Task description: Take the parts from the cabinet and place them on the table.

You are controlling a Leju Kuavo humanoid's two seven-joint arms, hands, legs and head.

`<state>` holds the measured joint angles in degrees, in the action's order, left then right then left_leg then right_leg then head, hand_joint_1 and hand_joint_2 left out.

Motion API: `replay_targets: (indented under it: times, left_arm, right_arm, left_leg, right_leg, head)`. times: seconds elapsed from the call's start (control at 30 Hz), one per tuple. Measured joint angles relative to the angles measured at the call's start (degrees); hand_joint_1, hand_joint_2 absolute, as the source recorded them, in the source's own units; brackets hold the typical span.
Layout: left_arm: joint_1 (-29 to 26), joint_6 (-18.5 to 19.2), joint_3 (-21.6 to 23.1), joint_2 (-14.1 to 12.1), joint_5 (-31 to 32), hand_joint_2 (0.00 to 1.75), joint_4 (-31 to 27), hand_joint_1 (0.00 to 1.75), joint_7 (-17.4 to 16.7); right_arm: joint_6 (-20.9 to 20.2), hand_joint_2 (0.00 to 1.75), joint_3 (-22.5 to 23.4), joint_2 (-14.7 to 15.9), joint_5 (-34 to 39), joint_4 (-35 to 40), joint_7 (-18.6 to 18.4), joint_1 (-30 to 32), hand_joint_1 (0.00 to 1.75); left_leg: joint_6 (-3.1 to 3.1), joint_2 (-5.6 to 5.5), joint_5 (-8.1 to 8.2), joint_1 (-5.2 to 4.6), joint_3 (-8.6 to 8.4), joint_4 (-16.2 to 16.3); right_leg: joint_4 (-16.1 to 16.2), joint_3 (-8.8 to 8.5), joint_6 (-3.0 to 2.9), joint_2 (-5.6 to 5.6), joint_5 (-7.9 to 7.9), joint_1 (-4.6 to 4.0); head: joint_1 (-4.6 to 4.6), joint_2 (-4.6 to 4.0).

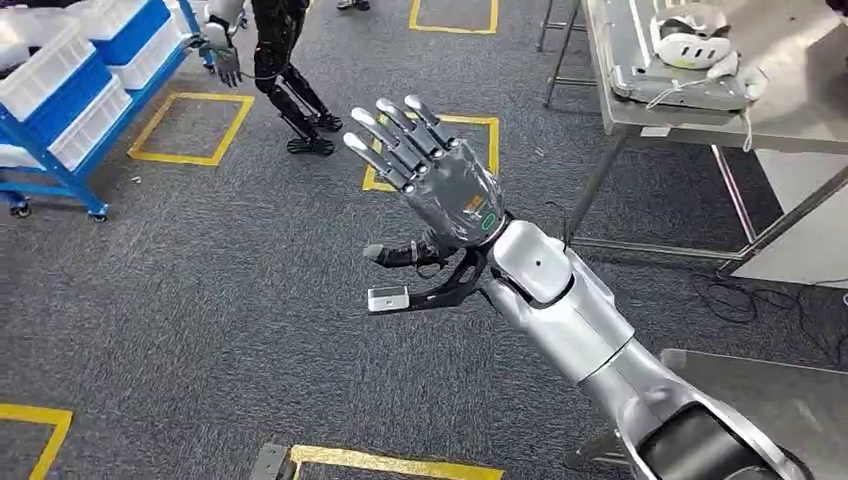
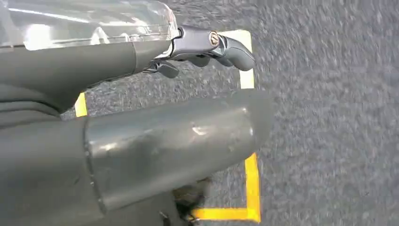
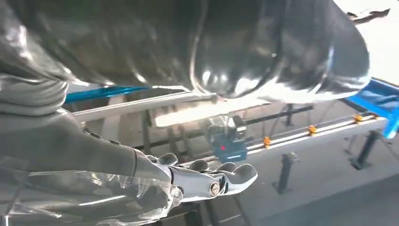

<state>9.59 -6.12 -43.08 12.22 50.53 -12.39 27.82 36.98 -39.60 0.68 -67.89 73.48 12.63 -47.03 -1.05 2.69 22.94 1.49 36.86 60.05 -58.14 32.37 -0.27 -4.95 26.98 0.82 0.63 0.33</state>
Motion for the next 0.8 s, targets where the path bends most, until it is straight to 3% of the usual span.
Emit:
replay_targets:
  times: [0.03,0.07,0.17,0.2,0.23,0.27,0.33,0.37,0.4,0.43,0.47,0.5,0.53,0.57,0.67,0.7,0.73,0.77,0.8]
  left_arm:
    - [0.18,0.0,0.02,0.07,0.02,0.0,0.0,0.0,-0.02]
    - [0.25,0.0,0.02,0.13,0.04,0.0,0.0,0.0,-0.04]
    - [0.05,-0.02,0.02,0.11,0.09,0.0,0.0,0.0,-0.15]
    - [-0.08,-0.02,0.02,0.13,0.18,0.0,0.0,0.0,-0.17]
    - [0.0,-0.04,0.04,0.13,0.35,0.0,0.0,0.0,-0.2]
    - [0.23,-0.04,0.07,0.13,0.44,0.0,0.0,0.0,-0.22]
    - [0.37,-0.02,0.11,0.13,0.48,0.0,0.0,0.0,-0.22]
    - [0.3,-0.02,0.11,0.13,0.5,0.0,0.0,0.0,-0.24]
    - [0.17,-0.02,0.11,0.13,0.5,0.0,0.0,0.0,-0.3]
    - [0.12,-0.02,0.13,0.13,0.5,0.0,0.0,0.0,-0.33]
    - [0.14,-0.04,0.13,0.13,0.5,0.0,0.0,0.0,-0.35]
    - [0.16,-0.02,0.13,0.22,0.5,0.0,0.0,0.0,-0.35]
    - [0.14,-0.04,0.13,0.53,0.52,0.0,0.06,0.0,-0.39]
    - [0.44,-0.11,0.13,0.52,0.55,0.0,0.07,0.0,-0.42]
    - [0.1,-0.15,0.15,0.59,0.66,0.0,0.07,0.0,-0.52]
    - [0.03,-0.18,0.15,0.57,0.68,0.0,0.07,0.0,-0.52]
    - [0.03,-0.26,0.15,0.57,0.7,0.0,0.07,0.0,-0.52]
    - [0.19,-0.28,0.15,0.57,0.87,0.0,0.07,0.0,-0.54]
    - [0.38,-0.31,0.15,0.57,0.94,0.0,0.07,0.0,-0.55]
  right_arm:
    - [0.0,0.0,0.0,0.0,0.0,0.0,0.0,-0.08,0.0]
    - [-0.04,0.0,0.0,0.0,0.0,-0.02,0.02,-0.17,0.0]
    - [-0.04,0.0,-0.11,-0.02,0.02,-0.04,-0.02,-0.22,0.0]
    - [-0.04,0.0,-0.11,-0.02,0.02,-0.04,-0.02,-0.24,0.0]
    - [-0.04,0.0,-0.11,-0.02,0.0,-0.02,0.0,-0.28,0.0]
    - [-0.04,0.0,-0.11,0.04,0.0,-0.09,0.0,-0.26,0.0]
    - [-0.07,0.0,-0.15,0.18,0.0,-0.28,0.02,0.05,0.0]
    - [-0.07,0.0,-0.2,0.24,-0.02,-0.39,0.02,0.2,0.0]
    - [-0.07,0.0,-0.2,0.31,-0.02,-0.5,0.02,0.29,0.0]
    - [-0.07,0.0,-0.2,0.31,-0.09,-0.5,0.02,0.27,0.0]
    - [-0.07,0.0,-0.2,0.31,-0.09,-0.5,0.02,0.21,0.0]
    - [-0.07,0.0,-0.2,0.31,-0.09,-0.5,0.02,0.16,0.0]
    - [-0.07,0.0,-0.2,0.33,-0.11,-0.55,0.02,0.14,0.0]
    - [-0.07,0.0,-0.2,0.33,-0.15,-0.55,0.04,0.06,0.0]
    - [-0.09,0.0,-0.26,0.24,-0.28,-0.57,0.13,-0.11,0.0]
    - [-0.11,0.0,-0.31,0.15,-0.28,-0.57,0.15,-0.15,0.0]
    - [-0.13,0.0,-0.37,0.13,-0.28,-0.61,0.15,-0.2,0.0]
    - [-0.13,0.0,-0.37,0.15,-0.28,-0.63,0.15,-0.38,0.0]
    - [-0.13,0.0,-0.37,0.17,-0.28,-0.66,0.11,-0.36,0.0]
  left_leg:
    - [0.4,1.24,1.16,-0.99,-0.63,-0.68]
    - [1.29,0.17,0.79,-0.72,-0.34,-0.83]
    - [2.33,-1.57,0.79,-0.96,-0.26,-1.0]
    - [2.68,-2.09,0.6,-0.62,-0.45,-1.29]
    - [3.02,-2.46,0.56,-0.63,-0.44,-1.28]
    - [3.38,-2.95,0.52,-0.65,-0.37,-1.28]
    - [3.56,-4.33,0.5,-0.86,-0.34,-1.28]
    - [3.58,-5.1,0.49,-0.97,-0.36,-1.27]
    - [3.61,-5.92,0.46,-1.07,-0.41,-1.26]
    - [3.6,-6.69,0.46,-1.11,-0.47,-1.25]
    - [3.59,-7.54,0.45,-1.14,-0.66,-1.24]
    - [3.57,-8.21,0.45,-1.08,-0.72,-1.24]
    - [3.39,-8.59,0.4,-1.07,-0.46,-1.18]
    - [2.99,-9.45,0.23,-0.94,-0.04,-1.01]
    - [1.66,-11.74,-0.41,-0.35,0.32,-1.78]
    - [1.65,-10.69,-0.1,-0.54,0.5,-1.42]
    - [1.47,-7.07,1.07,-1.01,1.03,0.06]
    - [1.28,-5.05,3.08,-0.96,2.57,3.3]
    - [1.02,-4.04,5.1,-0.77,4.67,7.65]
  right_leg:
    - [-0.28,0.21,0.51,-0.37,0.35,-0.54]
    - [-0.4,0.23,0.74,-0.82,0.5,-0.6]
    - [-0.17,-0.35,1.57,-2.32,0.74,-0.41]
    - [-0.89,-0.23,2.02,-0.55,1.52,0.0]
    - [-3.11,0.72,1.98,2.09,3.22,0.07]
    - [-7.56,2.81,1.95,3.61,5.73,0.11]
    - [-16.35,7.29,1.89,4.63,9.02,-0.06]
    - [-18.34,8.57,1.79,4.74,9.03,-0.07]
    - [-17.48,8.56,1.54,4.86,7.51,-0.12]
    - [-14.38,7.37,1.23,5.04,5.11,-0.15]
    - [-9.32,5.11,0.85,5.58,2.1,-0.18]
    - [-4.06,2.74,0.44,7.75,-0.66,-0.25]
    - [-1.88,1.9,0.06,11.27,-0.44,-0.09]
    - [-0.6,1.72,0.16,11.08,-0.49,-0.08]
    - [-0.29,1.29,-0.08,9.07,-0.6,-0.5]
    - [0.72,0.73,-0.33,8.08,-1.14,0.35]
    - [1.26,0.24,-0.52,7.18,-1.25,0.04]
    - [1.33,0.09,-0.8,6.25,-1.24,-0.14]
    - [1.3,0.03,-0.9,5.25,-1.17,-0.35]
  head:
    - [0.02,0.0]
    - [-0.24,0.0]
    - [-0.22,0.0]
    - [-0.2,0.0]
    - [-0.2,0.0]
    - [-0.2,0.0]
    - [-0.22,0.0]
    - [-0.2,0.0]
    - [-0.22,0.0]
    - [-0.2,0.0]
    - [-0.22,0.0]
    - [-0.22,0.0]
    - [-0.16,0.0]
    - [-0.22,0.0]
    - [-0.22,0.0]
    - [-0.2,0.0]
    - [-0.2,0.0]
    - [-0.17,0.0]
    - [-0.15,0.0]
